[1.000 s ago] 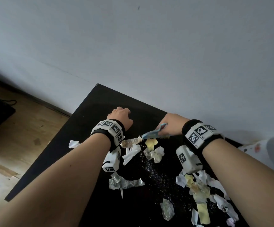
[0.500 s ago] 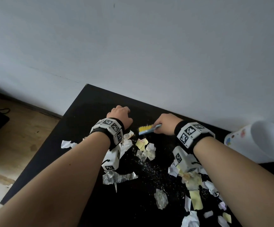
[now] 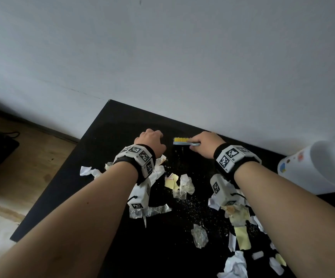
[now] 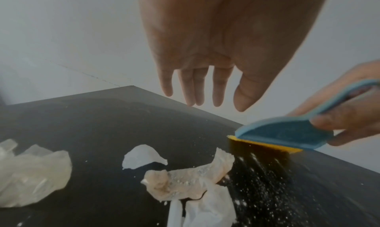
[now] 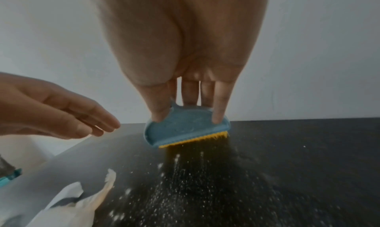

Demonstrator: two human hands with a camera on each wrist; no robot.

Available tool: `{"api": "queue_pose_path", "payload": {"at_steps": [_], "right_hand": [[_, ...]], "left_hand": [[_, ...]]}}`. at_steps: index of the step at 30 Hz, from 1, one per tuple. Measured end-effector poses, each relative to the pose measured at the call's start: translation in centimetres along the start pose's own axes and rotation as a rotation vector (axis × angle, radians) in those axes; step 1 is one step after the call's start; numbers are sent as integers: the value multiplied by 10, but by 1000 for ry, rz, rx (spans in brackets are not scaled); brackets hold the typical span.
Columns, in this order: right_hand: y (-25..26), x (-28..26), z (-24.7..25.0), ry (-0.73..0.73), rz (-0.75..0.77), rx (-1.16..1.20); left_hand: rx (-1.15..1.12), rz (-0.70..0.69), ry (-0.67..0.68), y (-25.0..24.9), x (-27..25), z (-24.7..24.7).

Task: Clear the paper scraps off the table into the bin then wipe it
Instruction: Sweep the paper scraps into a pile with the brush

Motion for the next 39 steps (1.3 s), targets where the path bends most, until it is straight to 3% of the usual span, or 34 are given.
{"api": "queue_pose_path", "payload": {"at_steps": [6,12,17,22,25,28,32,36,39], "right_hand": [[-1,-16,1,127,-11,-29],[-24,-20,20,-187,-48,77],[-41,-32,-8,-16,-124,-11],[-29,-52,-15,122,-56,-32],[-28,-53,-4,24,-16,-33],[-43,-54,5,-147,-86,-29],[-61,-60,-12,-55,-211,-49],[-43,-64,-22,25,-132,-1],[-20,-65,-8,-71,-49,19]], "left_hand": [[2,0,-5,-2,-3,-3],[4,-25,-7,-15,-9,-7],[8,-9,15,-13,-12,-15],[7,-38,8,-28,-19,-16],[17,-45,-8,-33,-26,-15],[27,-33,-11,-30,-33,-15],[36,-8,-25,-21,-41,-15],[26,11,-45,-15,-53,-14],[17,32,-61,-8,-67,-11]]}}
Point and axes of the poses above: each hand's wrist, its own x-axis towards the middle knuckle, its own z-axis out of the back of the hand, y = z × x, the point moved 5 cm from there along x, towards the middle knuckle, and after that the axes turned 2 degrees about y, right-handed, at the moved point
